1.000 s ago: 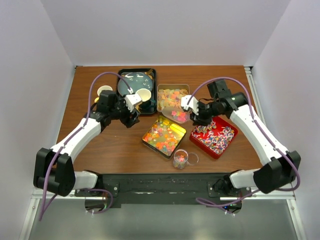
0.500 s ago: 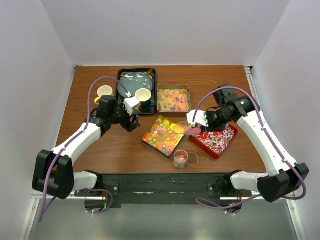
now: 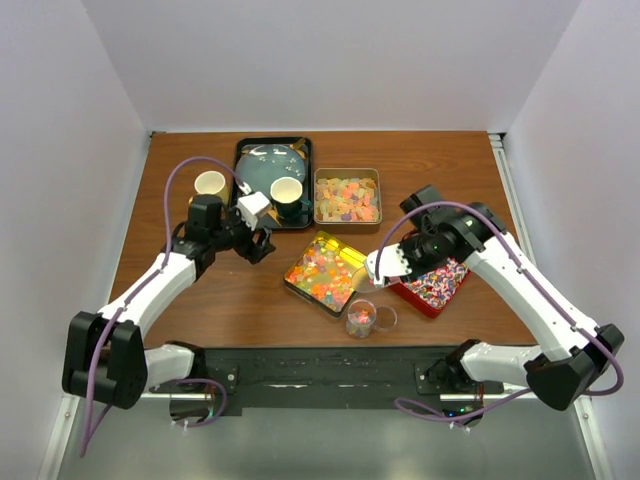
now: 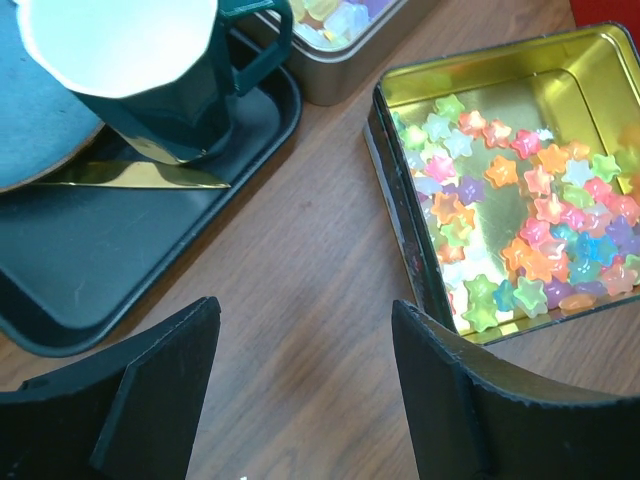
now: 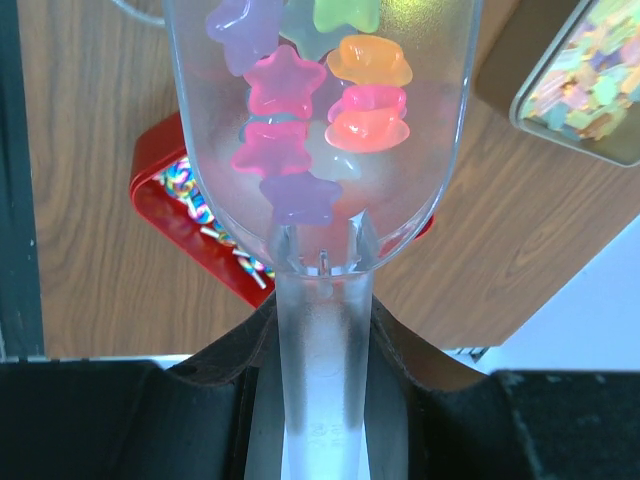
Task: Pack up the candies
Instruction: Place the fake candies in the packing bottle, then move the storage box to the center of the board.
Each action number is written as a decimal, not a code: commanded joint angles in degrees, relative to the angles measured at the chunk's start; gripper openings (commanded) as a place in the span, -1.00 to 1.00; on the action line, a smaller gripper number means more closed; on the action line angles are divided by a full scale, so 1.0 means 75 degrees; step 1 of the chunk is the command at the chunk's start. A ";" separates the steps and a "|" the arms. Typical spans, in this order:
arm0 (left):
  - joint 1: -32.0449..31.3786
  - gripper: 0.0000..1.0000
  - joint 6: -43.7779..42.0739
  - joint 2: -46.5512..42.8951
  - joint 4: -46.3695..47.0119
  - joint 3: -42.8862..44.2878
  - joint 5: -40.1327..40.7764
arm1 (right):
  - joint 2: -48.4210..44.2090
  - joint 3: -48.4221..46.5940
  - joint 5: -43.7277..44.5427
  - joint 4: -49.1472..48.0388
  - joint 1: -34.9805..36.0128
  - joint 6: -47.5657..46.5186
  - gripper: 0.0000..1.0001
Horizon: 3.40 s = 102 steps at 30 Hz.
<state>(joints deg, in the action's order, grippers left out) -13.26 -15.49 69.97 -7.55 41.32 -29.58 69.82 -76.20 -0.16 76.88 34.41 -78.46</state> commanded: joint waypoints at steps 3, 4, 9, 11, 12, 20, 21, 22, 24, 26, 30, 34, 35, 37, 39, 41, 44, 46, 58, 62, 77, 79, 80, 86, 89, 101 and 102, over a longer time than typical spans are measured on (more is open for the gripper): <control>0.0232 0.50 0.0271 -0.0365 0.0468 -0.0224 -0.0075 | -0.0099 0.0223 0.1099 0.1679 0.0497 0.0054 -1.00; 0.0244 0.50 0.0295 -0.0388 0.0514 -0.0236 -0.0098 | -0.0087 0.0235 0.1158 0.1690 0.0613 0.0089 -1.00; 0.0303 0.50 0.0401 -0.0436 0.0596 -0.0341 -0.0099 | 0.0006 0.0282 0.1615 0.1702 0.1048 0.0347 -1.00; 0.0303 0.50 0.0436 -0.0436 0.0667 -0.0388 -0.0122 | 0.0123 0.0223 0.1814 0.1772 0.1247 0.0604 -1.00; 0.0303 0.50 0.0447 -0.0447 0.0679 -0.0412 -0.0110 | 0.0136 0.0200 0.1861 0.1796 0.1305 0.0675 -1.00; 0.0373 0.50 0.0576 -0.0506 0.0890 -0.0552 -0.0134 | -0.0157 0.0551 0.2459 0.1831 0.1868 0.0699 -1.00; 0.0373 0.50 0.0600 -0.0517 0.0901 -0.0576 -0.0134 | -0.0204 0.0609 0.2529 0.1831 0.1903 0.0676 -1.00; 0.0385 0.50 0.0600 -0.0529 0.0890 -0.0576 -0.0134 | -0.0274 0.0703 0.2611 0.1831 0.1950 0.0594 -1.00; 0.0396 0.50 0.0635 -0.0553 0.0890 -0.0588 -0.0146 | -0.0356 0.0785 0.2821 0.1843 0.1986 0.0535 -1.00; 0.0408 0.50 0.0658 -0.0576 0.0901 -0.0599 -0.0169 | -0.0333 0.0879 0.2974 0.1831 0.2032 0.0605 -1.00; 0.0408 0.50 0.0717 -0.0600 0.0890 -0.0622 -0.0192 | -0.0216 0.0821 0.3256 0.1831 0.2138 0.0722 -1.00; 0.0420 0.50 0.0741 -0.0576 0.1252 -0.0716 -0.0157 | -0.0040 0.0634 0.3431 0.1831 0.2243 0.0653 -1.00; 0.0443 0.50 0.0752 -0.0576 0.1288 -0.0740 -0.0146 | -0.0005 0.0610 0.3478 0.1831 0.2290 0.0617 -1.00; 0.0467 0.50 0.0787 -0.0576 0.1323 -0.0775 -0.0157 | -0.0005 0.0552 0.3526 0.1831 0.2407 0.0454 -1.00; 0.0478 0.50 0.0787 -0.0599 0.1347 -0.0822 -0.0145 | -0.0052 0.0598 0.3689 0.1855 0.2524 0.0360 -1.00; 0.0525 0.50 0.0811 -0.0611 0.1370 -0.0845 -0.0145 | -0.0063 0.0656 0.3841 0.1854 0.2560 0.0219 -1.00; 0.0549 0.50 0.0834 -0.0658 0.1393 -0.0857 -0.0157 | -0.0064 0.0668 0.4017 0.1854 0.2642 0.0055 -1.00; 0.0560 0.50 0.0846 -0.0693 0.1417 -0.0869 -0.0169 | -0.0040 0.0622 0.4111 0.1843 0.2677 -0.0074 -1.00; 0.0572 0.49 0.1057 -0.0717 0.1558 -0.0916 -0.0239 | 0.0066 0.0317 0.4615 0.1855 0.2829 -0.0695 -1.00; 0.0561 0.48 0.1139 -0.0623 0.1604 -0.0904 -0.0286 | 0.0007 0.0317 0.4686 0.1855 0.2876 -0.0731 -1.00; -0.0892 0.45 0.0799 0.1051 0.1429 -0.0214 0.0264 | 0.1331 -0.1394 0.2074 -0.0685 0.0769 0.3568 -1.00; -0.1021 0.44 0.0857 0.1497 0.1382 0.0009 0.0370 | 0.1448 -0.1336 0.1851 -0.1565 0.0218 0.4201 -1.00; -0.1056 0.44 0.0881 0.1846 0.1405 0.0207 0.0521 | 0.1611 -0.1382 0.1734 -0.1776 0.0042 0.4412 -1.00; -0.1174 0.33 0.0834 0.3149 0.0694 0.1577 0.0464 | 0.2127 -0.1909 0.1112 -0.2306 -0.0967 0.5257 -1.00; -0.1174 0.28 0.1102 0.2964 0.0201 0.1908 0.0754 | 0.2186 -0.2097 0.1181 -0.2282 -0.1166 0.5316 -1.00; -0.1291 0.28 0.1210 0.1848 -0.0165 0.1417 -0.0227 | 0.2409 -0.2144 0.1100 -0.2493 -0.1471 0.5562 -1.00; -0.1303 0.28 0.1209 0.1896 -0.0119 0.1393 -0.0251 | 0.2444 -0.2156 0.1088 -0.2539 -0.1495 0.5585 -1.00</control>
<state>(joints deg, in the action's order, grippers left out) -22.57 -6.59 81.28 -7.03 52.51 -28.01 87.83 -91.05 9.41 61.04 23.99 -38.76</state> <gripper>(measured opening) 0.637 0.320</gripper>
